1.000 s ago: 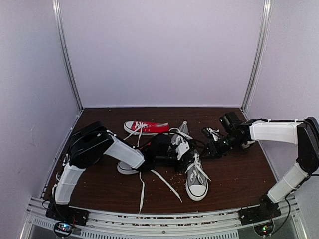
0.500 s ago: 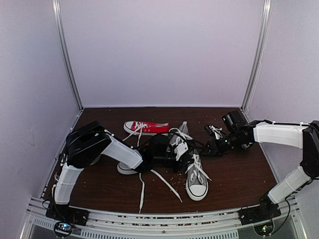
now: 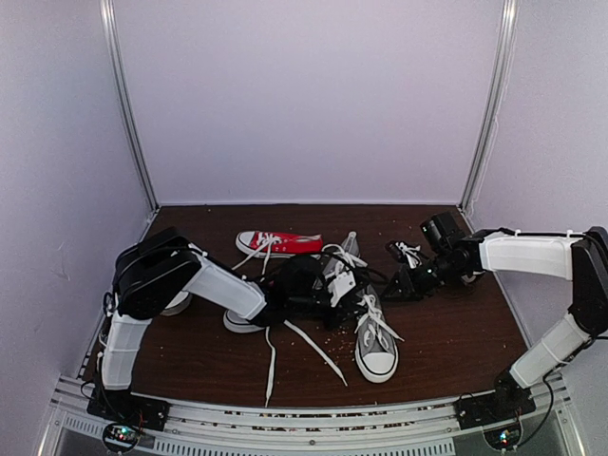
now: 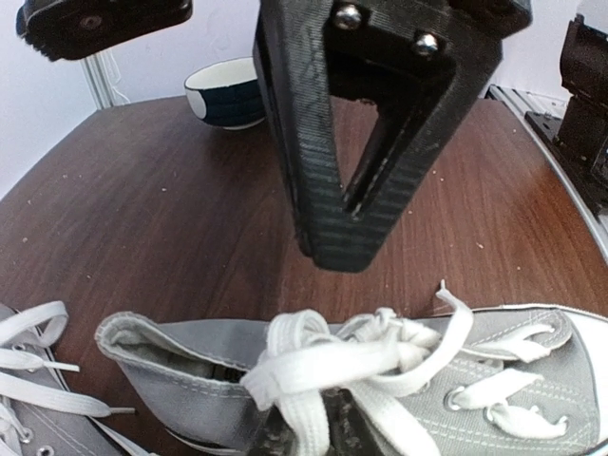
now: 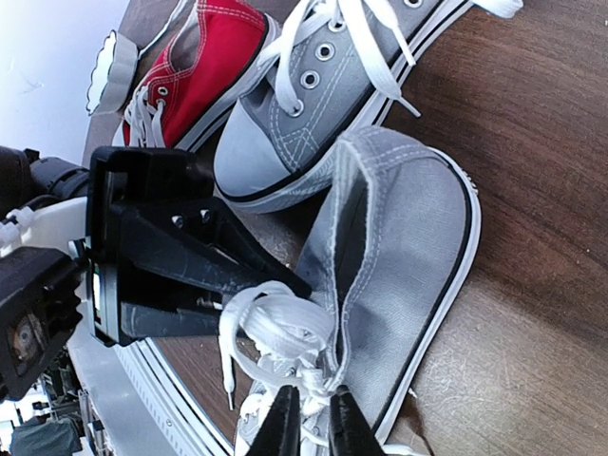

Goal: Tie the shoes
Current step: Cross the half-tied shoelace with the shoelace loop.

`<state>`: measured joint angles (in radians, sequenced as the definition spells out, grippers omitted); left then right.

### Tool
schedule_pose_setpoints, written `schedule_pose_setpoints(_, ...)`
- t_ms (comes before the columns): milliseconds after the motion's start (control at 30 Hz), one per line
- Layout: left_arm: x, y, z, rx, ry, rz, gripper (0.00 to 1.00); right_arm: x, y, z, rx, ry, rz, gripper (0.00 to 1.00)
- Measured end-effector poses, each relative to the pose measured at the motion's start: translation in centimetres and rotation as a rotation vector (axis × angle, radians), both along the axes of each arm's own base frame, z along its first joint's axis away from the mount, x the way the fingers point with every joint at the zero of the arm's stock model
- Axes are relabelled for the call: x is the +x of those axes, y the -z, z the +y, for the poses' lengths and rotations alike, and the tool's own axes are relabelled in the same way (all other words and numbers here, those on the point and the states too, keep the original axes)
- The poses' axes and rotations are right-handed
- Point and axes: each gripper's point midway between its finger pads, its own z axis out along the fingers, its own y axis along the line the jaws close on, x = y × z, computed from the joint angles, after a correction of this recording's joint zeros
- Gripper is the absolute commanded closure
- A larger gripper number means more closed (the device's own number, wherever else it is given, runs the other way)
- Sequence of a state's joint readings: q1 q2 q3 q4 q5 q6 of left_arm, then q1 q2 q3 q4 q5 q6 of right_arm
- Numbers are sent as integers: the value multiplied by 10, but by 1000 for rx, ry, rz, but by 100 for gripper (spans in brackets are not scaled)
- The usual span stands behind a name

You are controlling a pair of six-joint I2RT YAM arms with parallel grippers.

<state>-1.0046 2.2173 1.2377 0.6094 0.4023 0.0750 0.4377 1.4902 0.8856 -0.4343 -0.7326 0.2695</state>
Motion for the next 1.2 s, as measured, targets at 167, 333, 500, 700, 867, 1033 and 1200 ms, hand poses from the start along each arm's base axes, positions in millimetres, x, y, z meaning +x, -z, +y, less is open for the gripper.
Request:
schedule_pose_setpoints(167, 3, -3, 3, 8, 0, -6, 96, -4, -3, 5, -2, -38, -15, 89)
schedule_pose_setpoints(333, 1, -1, 5, 15, 15, 8, 96, -14, -7, 18, -8, -103, -35, 91)
schedule_pose_setpoints(500, 2, -1, 5, 13, 18, 10, 96, -11, -15, 28, -23, -134, -78, 93)
schedule_pose_setpoints(700, 0, -2, 5, 8, 27, 22, 97, -6, -8, 23, -67, -121, -81, 94)
schedule_pose_setpoints(867, -1, -3, 5, 5, 29, 24, 97, -3, -7, 21, -87, -110, -88, 95)
schedule_pose_setpoints(1033, -1, -4, 4, 0, 29, 26, 97, -2, -2, 20, -101, -106, -79, 95)
schedule_pose_setpoints(1200, -1, -4, 4, -1, 28, 33, 97, -5, 0, 24, -99, -114, -73, 95)
